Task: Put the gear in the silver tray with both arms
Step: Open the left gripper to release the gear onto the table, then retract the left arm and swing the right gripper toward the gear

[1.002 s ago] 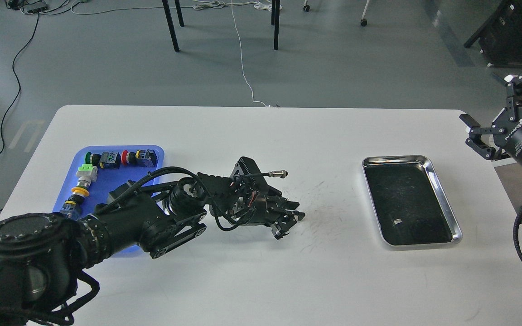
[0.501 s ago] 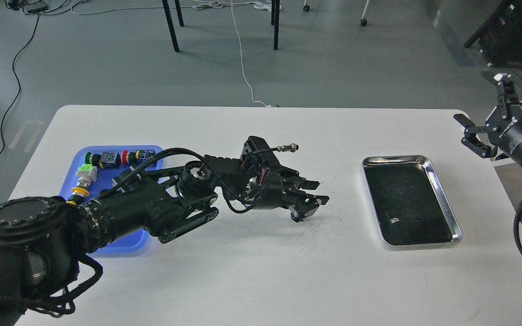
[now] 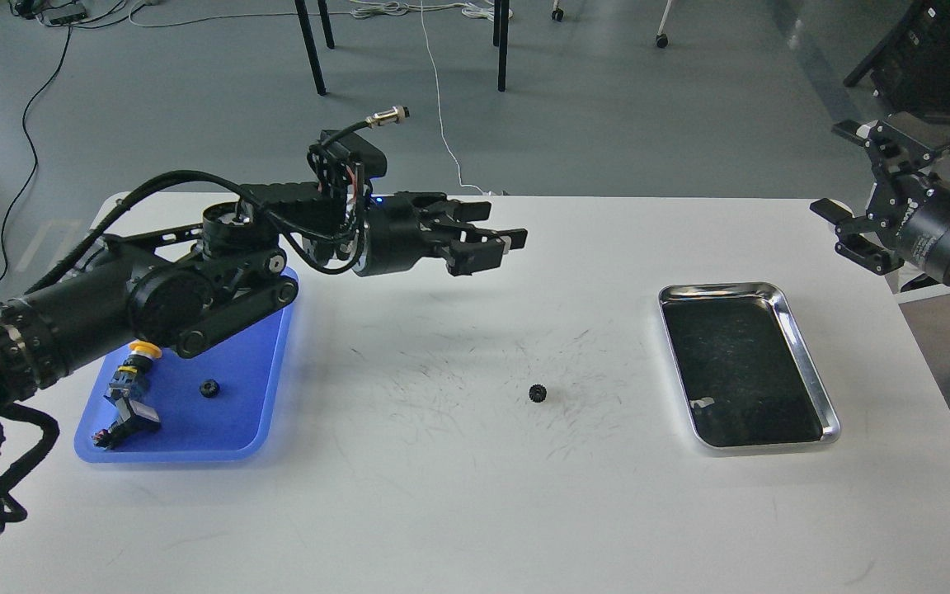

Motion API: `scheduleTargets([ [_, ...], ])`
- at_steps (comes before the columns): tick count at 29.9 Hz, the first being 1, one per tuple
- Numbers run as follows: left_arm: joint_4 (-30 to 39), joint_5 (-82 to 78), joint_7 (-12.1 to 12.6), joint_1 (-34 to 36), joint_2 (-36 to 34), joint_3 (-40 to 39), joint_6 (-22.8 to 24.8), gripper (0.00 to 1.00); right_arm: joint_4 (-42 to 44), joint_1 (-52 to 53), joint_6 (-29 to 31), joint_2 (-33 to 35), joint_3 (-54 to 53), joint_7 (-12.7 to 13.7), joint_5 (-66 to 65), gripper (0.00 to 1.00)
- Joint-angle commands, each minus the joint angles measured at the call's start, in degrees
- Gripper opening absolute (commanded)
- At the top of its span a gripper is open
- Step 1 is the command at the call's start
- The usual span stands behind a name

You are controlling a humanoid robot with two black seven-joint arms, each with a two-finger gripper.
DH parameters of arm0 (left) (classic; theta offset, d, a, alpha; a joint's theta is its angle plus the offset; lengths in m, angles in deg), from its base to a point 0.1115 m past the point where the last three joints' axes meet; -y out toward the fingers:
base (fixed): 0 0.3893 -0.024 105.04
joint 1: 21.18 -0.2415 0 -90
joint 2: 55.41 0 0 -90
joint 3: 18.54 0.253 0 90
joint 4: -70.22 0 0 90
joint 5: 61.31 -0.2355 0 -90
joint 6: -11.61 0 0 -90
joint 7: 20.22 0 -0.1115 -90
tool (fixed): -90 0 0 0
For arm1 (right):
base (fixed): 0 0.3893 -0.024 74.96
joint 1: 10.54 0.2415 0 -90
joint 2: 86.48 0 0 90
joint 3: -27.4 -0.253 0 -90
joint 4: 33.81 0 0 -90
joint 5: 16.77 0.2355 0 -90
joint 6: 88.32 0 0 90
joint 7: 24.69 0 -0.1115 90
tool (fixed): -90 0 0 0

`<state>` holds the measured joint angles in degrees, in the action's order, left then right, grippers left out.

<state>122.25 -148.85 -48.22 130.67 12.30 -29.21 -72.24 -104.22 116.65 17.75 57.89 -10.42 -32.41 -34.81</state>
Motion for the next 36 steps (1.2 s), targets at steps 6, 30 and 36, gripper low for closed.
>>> scheduleTargets([
  [6, -0.8, 22.9, 0.0, -2.2, -9.9, 0.2, -0.1, 0.98, -4.4, 3.5, -0.3, 2.0, 4.6, 0.0, -9.1, 0.96],
  [30, -7.7, 48.1, 0.0, -10.8, -22.4, -0.2, 6.2, 0.98, -6.4, 30.9, 2.0, -0.5, 38.5, -2.5, -46.7, 0.99],
  [36, -9.0, 51.7, 0.0, -10.8, -23.7, -0.2, 7.7, 0.98, -6.2, 35.8, 2.0, -5.6, 45.2, -3.4, -55.5, 0.99],
])
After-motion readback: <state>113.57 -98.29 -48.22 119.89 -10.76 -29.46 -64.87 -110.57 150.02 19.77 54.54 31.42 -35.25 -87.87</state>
